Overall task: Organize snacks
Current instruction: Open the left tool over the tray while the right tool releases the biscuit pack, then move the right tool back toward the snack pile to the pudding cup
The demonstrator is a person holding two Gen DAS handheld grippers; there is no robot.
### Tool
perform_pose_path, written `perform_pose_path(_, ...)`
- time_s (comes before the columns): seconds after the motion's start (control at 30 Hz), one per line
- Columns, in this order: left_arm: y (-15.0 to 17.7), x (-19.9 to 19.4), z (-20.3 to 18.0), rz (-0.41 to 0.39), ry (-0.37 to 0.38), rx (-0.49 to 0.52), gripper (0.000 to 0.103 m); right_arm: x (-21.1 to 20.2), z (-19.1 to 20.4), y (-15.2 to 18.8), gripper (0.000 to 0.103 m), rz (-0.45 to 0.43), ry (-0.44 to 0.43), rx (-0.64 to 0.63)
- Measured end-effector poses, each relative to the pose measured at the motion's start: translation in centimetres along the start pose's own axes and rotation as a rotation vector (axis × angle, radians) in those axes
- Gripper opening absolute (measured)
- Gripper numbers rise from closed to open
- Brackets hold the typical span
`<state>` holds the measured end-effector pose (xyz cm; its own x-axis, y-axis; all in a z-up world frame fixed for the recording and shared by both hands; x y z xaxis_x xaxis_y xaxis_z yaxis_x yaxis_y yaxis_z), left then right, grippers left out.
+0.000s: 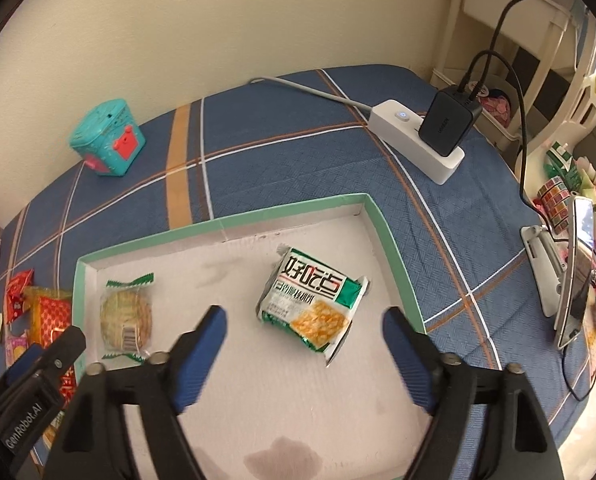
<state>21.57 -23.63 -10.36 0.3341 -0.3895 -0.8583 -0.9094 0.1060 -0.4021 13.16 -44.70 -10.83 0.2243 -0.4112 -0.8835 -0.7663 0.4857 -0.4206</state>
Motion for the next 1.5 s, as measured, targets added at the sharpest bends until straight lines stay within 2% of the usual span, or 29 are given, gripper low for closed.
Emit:
perform_pose_path(0.1, 0.4, -0.4, 0.8, -0.001, -0.02, -0.003, 0.093, 0.0, 0.2, 0.6, 0.097, 0.006, -0.005, -0.01)
perform_pose_path(0.13, 0.5, -0.5, 1.0, -0.004, -0.025, -0.001, 0.097, 0.1, 0.2, 0.8, 0.098, 0.009, -0.006, -0.01)
perform_pose_path(0.2, 0.8, -0.9, 1.4, -0.014, -0.035, 0.005, 0.098, -0.1, 0.2, 1.1, 0.103, 0.008, -0.008, -0.011)
perform_pose_path(0.43, 1.4, -2.5, 1.9, -0.055, -0.037, 0.039, 0.098, -1.1, 0.4, 2.2, 0.103, -0.016, -0.007, -0.035)
perform_pose_path(0.67, 2.2, -4.4, 3.0, -0.081, -0.037, 0.041, 0.098, -2.8, 2.4, 4.1, 0.103, -0.017, -0.081, -0.062)
perform_pose_path(0.9, 4.3, -5.9, 5.1, -0.05, -0.068, 0.0, 0.098, -4.2, 4.2, 6.3, 0.103, -0.043, -0.082, -0.122)
perform_pose_path(1.0, 5.0, -6.7, 6.2, -0.045, -0.104, -0.003, 0.098, -4.6, 5.0, 7.6, 0.103, -0.039, -0.085, -0.148)
perform_pose_path(1.13, 6.1, -7.6, 7.7, -0.035, -0.105, -0.028, 0.098, -5.0, 5.8, 9.2, 0.103, -0.029, -0.086, -0.172)
perform_pose_path(1.3, 7.3, -8.1, 9.6, -0.018, -0.15, -0.043, 0.098, -5.9, 6.8, 10.3, 0.103, -0.033, -0.101, -0.189)
perform_pose_path(1.5, 7.6, -8.8, 10.7, -0.025, -0.143, -0.063, 0.098, -6.8, 8.5, 11.4, 0.103, -0.034, -0.118, -0.207)
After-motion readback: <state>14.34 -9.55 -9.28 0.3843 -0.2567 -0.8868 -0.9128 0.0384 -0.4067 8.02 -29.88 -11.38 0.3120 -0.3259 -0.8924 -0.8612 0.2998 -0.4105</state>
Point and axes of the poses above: each gripper's, at about its wrist camera, not at the fingertips, and x roughly the way its jaws point, z to its left, y to its underside, the point moved 10 cm from there along x, roughly the way its jaws point, and after that the axes turned 14 degrees about y, right-handed, at the moved point
